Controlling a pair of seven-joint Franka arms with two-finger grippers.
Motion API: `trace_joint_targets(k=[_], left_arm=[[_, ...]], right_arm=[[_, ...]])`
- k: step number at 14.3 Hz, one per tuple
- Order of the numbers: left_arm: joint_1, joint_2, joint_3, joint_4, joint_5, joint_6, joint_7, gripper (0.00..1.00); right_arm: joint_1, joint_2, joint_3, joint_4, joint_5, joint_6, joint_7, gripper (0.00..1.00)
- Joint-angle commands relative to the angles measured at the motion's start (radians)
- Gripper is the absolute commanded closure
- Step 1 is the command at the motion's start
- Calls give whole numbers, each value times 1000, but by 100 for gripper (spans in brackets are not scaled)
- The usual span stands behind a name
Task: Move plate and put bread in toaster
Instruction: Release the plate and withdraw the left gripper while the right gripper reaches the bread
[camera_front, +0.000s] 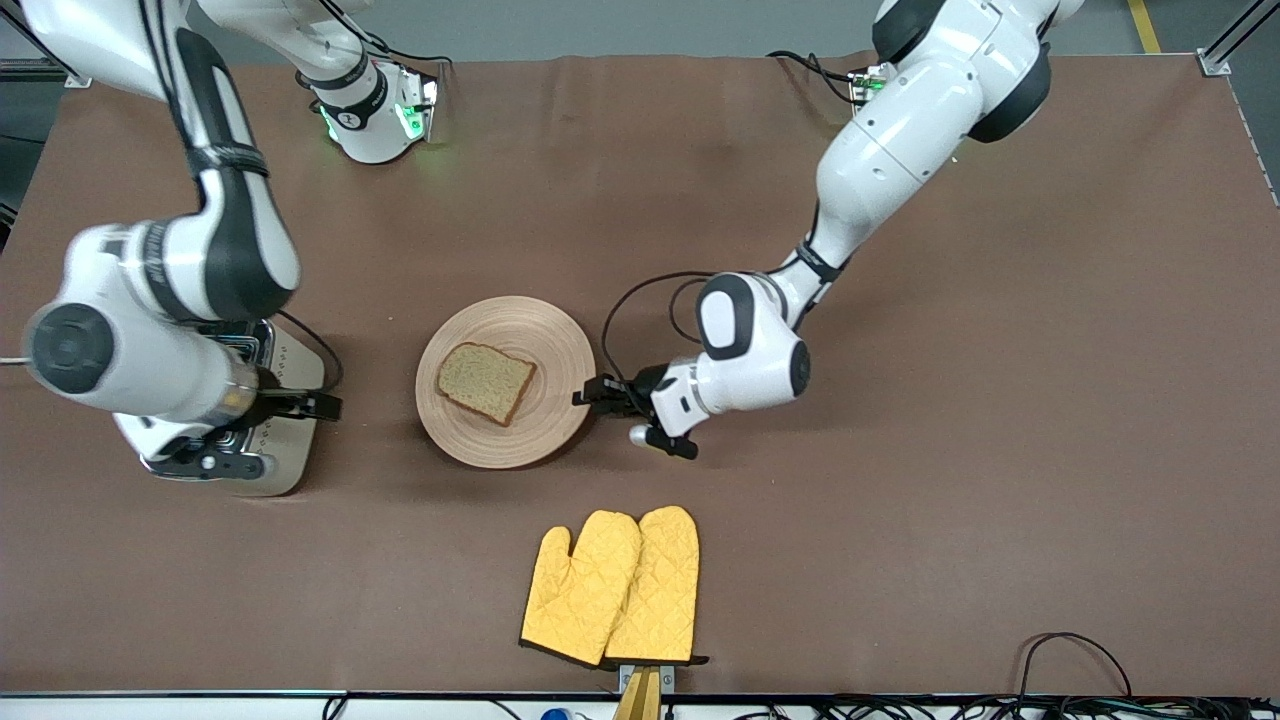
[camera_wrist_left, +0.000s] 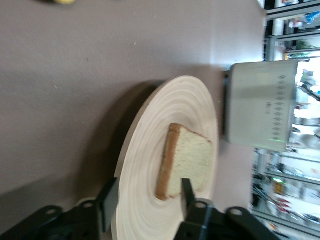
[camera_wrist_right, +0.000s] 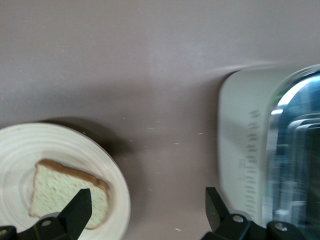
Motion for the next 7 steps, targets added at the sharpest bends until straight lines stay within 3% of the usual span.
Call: trace_joint_targets(k=[1, 3, 7], left_arm=[[153, -54, 2, -8, 35, -247, -10, 0], [265, -69, -4, -5, 181, -405, -11, 0], [420, -150, 3, 30, 497, -630, -18, 0]], right_arm=[[43, -37, -2, -186, 59, 200, 52, 0], [99, -37, -1, -289, 73, 313, 111, 0], [191, -36, 2, -371, 76, 343, 243, 4]])
